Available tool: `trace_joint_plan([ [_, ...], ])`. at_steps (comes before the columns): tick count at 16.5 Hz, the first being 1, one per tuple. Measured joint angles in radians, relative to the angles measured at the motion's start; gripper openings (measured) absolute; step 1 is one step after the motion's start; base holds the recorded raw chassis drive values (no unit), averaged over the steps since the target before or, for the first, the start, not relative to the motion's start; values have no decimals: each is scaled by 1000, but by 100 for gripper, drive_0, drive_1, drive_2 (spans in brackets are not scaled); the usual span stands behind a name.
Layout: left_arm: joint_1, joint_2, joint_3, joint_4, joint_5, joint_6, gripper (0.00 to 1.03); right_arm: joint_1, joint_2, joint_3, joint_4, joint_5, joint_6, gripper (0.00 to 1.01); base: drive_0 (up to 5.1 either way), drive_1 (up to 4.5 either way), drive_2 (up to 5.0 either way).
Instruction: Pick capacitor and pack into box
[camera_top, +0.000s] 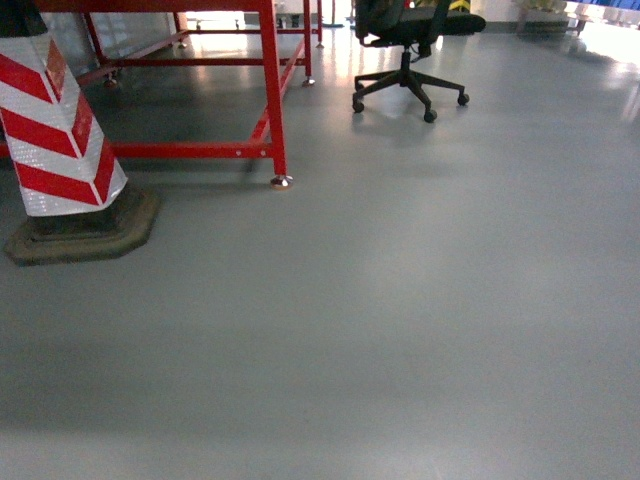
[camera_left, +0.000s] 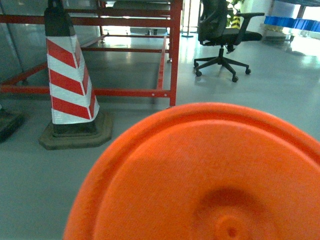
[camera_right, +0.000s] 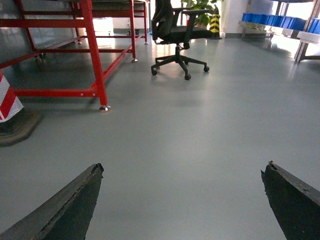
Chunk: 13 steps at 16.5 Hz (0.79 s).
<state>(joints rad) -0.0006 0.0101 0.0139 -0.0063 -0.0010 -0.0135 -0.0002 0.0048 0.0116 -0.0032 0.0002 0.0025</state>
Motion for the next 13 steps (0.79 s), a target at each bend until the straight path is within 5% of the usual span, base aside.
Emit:
trace_joint_plan([
  [13, 0, 0, 0, 2, 0, 0, 43, 0, 0, 0, 3, 0, 0, 98, -506, 235, 235],
])
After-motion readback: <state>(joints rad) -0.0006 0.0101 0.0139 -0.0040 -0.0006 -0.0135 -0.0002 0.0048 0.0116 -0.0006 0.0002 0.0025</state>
